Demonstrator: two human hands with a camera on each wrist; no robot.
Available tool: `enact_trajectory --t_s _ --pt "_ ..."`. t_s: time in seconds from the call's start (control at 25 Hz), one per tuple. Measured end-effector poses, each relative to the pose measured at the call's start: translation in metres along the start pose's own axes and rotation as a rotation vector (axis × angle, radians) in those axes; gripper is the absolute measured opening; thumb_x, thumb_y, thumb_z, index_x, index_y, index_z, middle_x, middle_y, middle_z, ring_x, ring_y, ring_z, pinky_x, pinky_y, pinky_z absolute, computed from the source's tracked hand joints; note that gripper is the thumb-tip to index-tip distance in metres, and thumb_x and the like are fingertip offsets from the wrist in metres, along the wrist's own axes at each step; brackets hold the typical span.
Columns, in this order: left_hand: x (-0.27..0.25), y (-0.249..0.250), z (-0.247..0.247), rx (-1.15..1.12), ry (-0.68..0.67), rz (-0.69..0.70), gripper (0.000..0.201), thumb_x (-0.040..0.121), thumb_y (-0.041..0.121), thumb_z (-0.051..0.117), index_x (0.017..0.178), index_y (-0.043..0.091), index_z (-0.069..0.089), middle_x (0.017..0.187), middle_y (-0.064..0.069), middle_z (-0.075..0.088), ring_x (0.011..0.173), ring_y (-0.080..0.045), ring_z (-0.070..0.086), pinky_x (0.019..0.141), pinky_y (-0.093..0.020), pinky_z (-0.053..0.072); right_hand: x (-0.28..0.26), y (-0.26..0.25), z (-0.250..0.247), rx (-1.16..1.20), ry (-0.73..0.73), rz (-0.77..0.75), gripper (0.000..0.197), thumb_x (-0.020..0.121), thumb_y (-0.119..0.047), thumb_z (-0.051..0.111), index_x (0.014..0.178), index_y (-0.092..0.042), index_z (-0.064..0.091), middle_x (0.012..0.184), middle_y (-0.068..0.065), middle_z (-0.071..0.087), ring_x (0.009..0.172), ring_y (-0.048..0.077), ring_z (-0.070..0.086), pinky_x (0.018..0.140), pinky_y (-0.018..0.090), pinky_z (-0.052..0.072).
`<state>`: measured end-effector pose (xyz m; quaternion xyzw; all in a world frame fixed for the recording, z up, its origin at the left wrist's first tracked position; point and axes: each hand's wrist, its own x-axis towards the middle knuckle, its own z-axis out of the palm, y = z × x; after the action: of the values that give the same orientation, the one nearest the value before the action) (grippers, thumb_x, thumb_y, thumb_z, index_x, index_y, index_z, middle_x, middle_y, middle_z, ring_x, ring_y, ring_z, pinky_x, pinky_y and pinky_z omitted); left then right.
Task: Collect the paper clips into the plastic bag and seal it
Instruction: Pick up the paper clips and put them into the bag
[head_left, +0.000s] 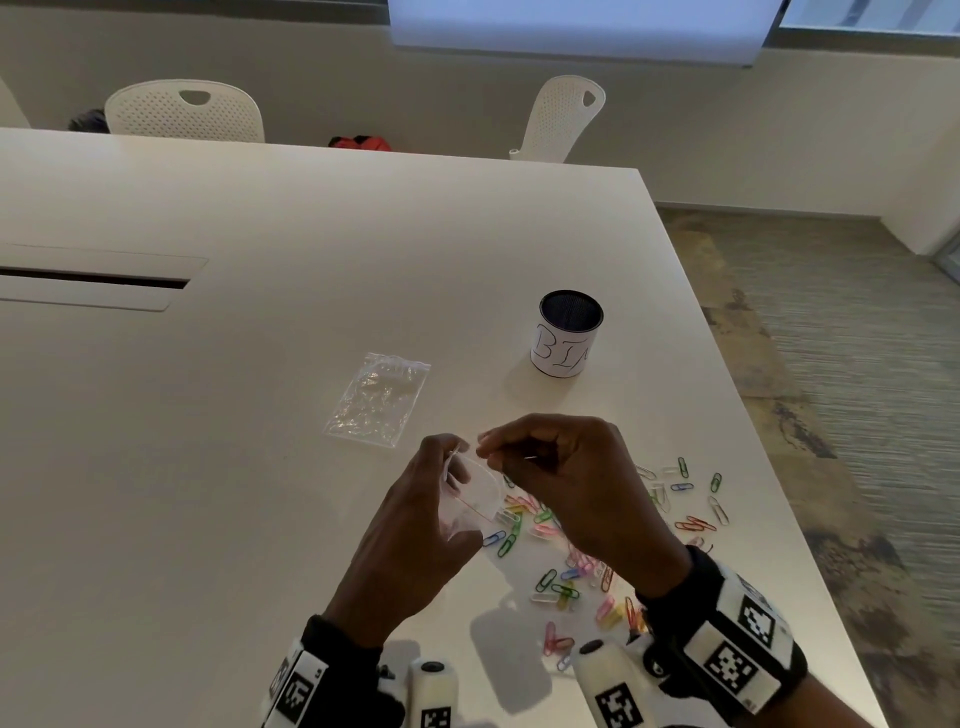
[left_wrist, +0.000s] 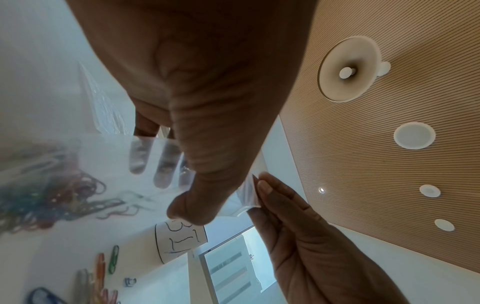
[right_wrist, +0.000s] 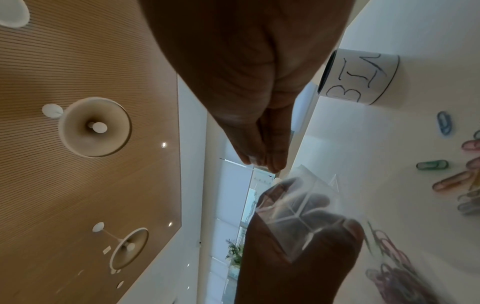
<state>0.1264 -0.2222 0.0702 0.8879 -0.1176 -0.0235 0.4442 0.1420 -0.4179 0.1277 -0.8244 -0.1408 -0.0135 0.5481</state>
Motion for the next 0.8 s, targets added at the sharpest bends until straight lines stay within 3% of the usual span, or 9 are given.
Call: enact_trajectory --t_s 0.16,0.24,0.32,0.4,0.52,0.64,0.8 --pt "-0.002 -0.002 -0.005 0.003 0.026 -0.001 0.077 0.075 0.009 0.083 0.133 0.035 0.04 0.11 0.018 0.056 0.104 -0.003 0.059 0.075 -0.015 0.052 0.015 0.027 -0.017 -0.163 0.091 0.041 0.014 0.089 -0.008 0.077 0.101 -0.015 0.08 0.091 -0.007 0.08 0.083 0.001 0.076 0.08 0.014 0.059" --pt "-0.003 -0.004 -0.008 0.0 0.038 0.004 0.078 0.074 0.008 0.084 0.133 0.035 0.04 0.109 0.018 0.056 0.104 -0.004 0.06 0.074 -0.015 0.052 0.021 0.048 -0.02 -0.303 0.048 0.099 0.019 0.091 -0.012 0.076 0.109 -0.017 0.077 0.098 -0.006 0.078 0.088 0.003 0.074 0.084 0.02 0.061" --pt "-0.005 -0.006 -0.011 -0.001 0.05 0.005 0.078 0.074 0.007 0.083 0.132 0.035 0.04 0.109 0.017 0.057 0.105 -0.006 0.06 0.075 -0.014 0.051 0.024 0.064 -0.02 -0.45 -0.127 0.151 0.041 0.088 -0.025 0.079 0.127 -0.018 0.068 0.12 -0.002 0.071 0.106 0.008 0.068 0.094 0.03 0.06" --pt "-0.006 -0.009 -0.012 -0.002 0.062 0.011 0.077 0.075 0.007 0.083 0.133 0.035 0.04 0.109 0.017 0.057 0.106 -0.007 0.059 0.077 -0.012 0.051 0.023 0.07 -0.016 -0.577 -0.369 0.215 0.08 0.078 -0.041 0.085 0.147 -0.022 0.05 0.144 -0.002 0.052 0.128 0.014 0.052 0.109 0.038 0.051" --pt "-0.007 -0.012 -0.012 0.001 0.066 0.02 0.076 0.076 0.008 0.084 0.133 0.033 0.041 0.109 0.015 0.058 0.104 -0.007 0.06 0.079 -0.01 0.052 0.017 0.073 -0.009 -0.727 -0.517 0.219 0.113 0.065 -0.056 0.088 0.157 -0.022 0.032 0.15 -0.001 0.036 0.137 0.018 0.036 0.117 0.04 0.042" --pt "-0.008 -0.011 -0.011 -0.006 0.053 0.011 0.078 0.076 0.007 0.084 0.135 0.031 0.041 0.11 0.014 0.058 0.104 -0.007 0.061 0.079 -0.009 0.053 0.012 0.076 -0.001 -0.732 -0.492 0.18 0.107 0.064 -0.057 0.089 0.152 -0.02 0.038 0.144 -0.002 0.038 0.133 0.015 0.035 0.115 0.037 0.044" --pt "-0.006 -0.011 -0.009 -0.013 0.042 0.005 0.079 0.075 0.006 0.084 0.136 0.031 0.041 0.111 0.014 0.057 0.103 -0.007 0.061 0.077 -0.008 0.053 0.009 0.079 0.012 -0.659 -0.435 0.147 0.081 0.072 -0.048 0.088 0.14 -0.02 0.053 0.134 -0.006 0.046 0.123 0.012 0.043 0.106 0.029 0.047"
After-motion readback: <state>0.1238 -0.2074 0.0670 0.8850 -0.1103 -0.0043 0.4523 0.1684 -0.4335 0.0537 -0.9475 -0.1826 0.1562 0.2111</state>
